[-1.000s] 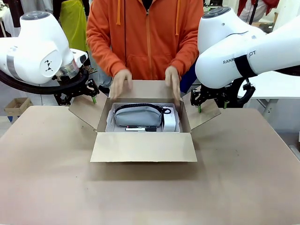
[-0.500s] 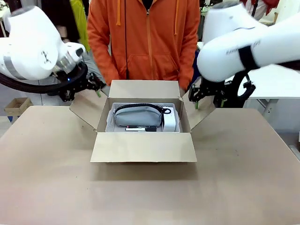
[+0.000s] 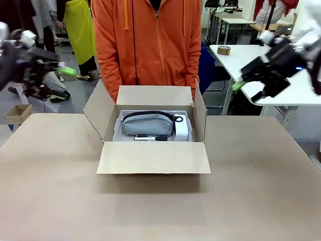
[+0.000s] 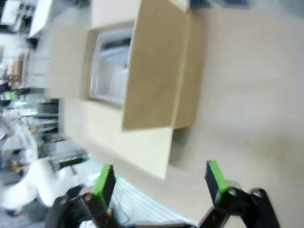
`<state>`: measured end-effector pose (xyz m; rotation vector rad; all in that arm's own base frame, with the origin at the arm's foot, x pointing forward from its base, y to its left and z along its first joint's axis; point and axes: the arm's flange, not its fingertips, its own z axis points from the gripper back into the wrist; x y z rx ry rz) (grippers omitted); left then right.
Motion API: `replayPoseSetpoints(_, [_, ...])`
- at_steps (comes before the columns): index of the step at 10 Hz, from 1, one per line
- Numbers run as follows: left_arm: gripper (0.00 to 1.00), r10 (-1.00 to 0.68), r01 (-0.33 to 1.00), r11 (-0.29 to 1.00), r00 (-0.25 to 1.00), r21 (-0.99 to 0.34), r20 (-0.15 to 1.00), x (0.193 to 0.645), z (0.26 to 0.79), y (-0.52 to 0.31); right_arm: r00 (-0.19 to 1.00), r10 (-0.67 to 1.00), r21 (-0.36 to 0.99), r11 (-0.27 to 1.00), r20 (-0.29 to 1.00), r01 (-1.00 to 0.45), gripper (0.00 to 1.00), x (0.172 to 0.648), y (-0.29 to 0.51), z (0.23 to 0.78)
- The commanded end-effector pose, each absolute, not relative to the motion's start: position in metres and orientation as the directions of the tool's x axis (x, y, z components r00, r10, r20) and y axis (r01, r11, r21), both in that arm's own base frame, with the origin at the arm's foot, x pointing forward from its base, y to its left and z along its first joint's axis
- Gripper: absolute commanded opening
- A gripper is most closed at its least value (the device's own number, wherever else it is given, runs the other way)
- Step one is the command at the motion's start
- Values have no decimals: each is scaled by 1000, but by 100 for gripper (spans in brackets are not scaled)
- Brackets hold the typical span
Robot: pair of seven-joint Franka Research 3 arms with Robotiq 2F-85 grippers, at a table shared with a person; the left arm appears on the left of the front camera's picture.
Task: Pack the gift set into the box.
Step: Lift both hands away from the flaps of the Package Box, then press and hold the closed box until the human finishes sealing it.
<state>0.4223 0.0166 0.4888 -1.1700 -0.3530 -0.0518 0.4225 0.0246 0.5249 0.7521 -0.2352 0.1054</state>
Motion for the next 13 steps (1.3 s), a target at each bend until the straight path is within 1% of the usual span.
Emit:
replayPoseSetpoints(1, [100,72,186,102,978,-977,194,445,427,69,987,-106,894,443,123,-63,100,411,-37,477])
replayPoseSetpoints(2, [100,98,109,-2,989,-994,108,453,404,82,982,-177,935,354,62,5,100,411,-53,455])
replayPoseSetpoints(3, [100,127,98,-52,988,-994,91,457,389,86,965,-258,930,347,-32,124,100,419,-56,437])
replayPoseSetpoints(4, [100,151,223,102,960,-969,237,405,434,80,981,-111,877,472,160,-89,100,399,-44,484])
replayPoseSetpoints(13, [100,151,223,102,960,-969,237,405,434,80,981,-111,877,472,160,-89,100,399,-44,484])
